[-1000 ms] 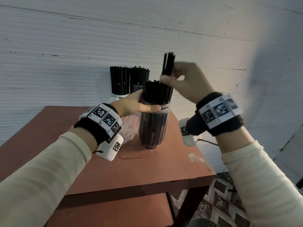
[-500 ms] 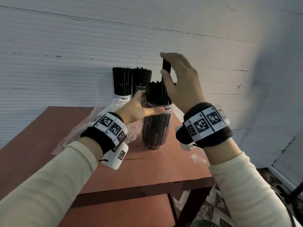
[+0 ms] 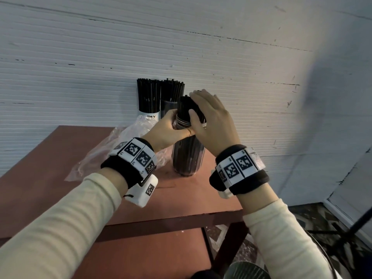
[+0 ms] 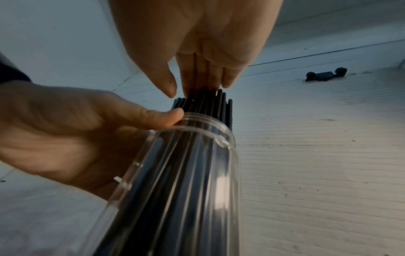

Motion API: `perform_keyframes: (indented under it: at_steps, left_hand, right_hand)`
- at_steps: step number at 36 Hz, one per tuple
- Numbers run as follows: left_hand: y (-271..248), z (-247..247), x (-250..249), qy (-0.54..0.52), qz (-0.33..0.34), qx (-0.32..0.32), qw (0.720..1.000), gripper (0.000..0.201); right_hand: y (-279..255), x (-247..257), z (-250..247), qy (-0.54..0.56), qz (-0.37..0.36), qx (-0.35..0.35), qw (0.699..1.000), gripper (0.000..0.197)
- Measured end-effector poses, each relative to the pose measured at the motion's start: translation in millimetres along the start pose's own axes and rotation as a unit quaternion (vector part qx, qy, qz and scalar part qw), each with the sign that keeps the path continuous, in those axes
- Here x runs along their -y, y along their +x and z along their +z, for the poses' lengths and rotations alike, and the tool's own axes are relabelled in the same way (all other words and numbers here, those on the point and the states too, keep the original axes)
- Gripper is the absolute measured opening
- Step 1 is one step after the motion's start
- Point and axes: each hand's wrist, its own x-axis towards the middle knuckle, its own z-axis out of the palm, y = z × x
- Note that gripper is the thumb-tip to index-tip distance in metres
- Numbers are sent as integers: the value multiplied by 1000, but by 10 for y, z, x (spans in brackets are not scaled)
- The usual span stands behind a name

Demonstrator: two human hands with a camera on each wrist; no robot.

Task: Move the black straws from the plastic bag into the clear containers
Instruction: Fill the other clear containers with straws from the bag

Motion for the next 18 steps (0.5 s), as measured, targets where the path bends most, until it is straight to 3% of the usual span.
perform_keyframes:
  at_steps: [3, 11, 18]
  left_hand:
    - [-36, 23, 0, 4, 6, 9, 1000, 82]
    - [-58, 61, 77, -27, -9, -15, 999, 78]
    - [-80, -34, 84, -10, -4, -17, 1000, 57]
  right_hand:
    - [-28, -2, 38, 0, 1, -14, 1000, 35]
    - [-44, 59, -13, 49, 35, -5, 998, 41]
    - [41, -44, -289, 89, 129, 67, 985, 87]
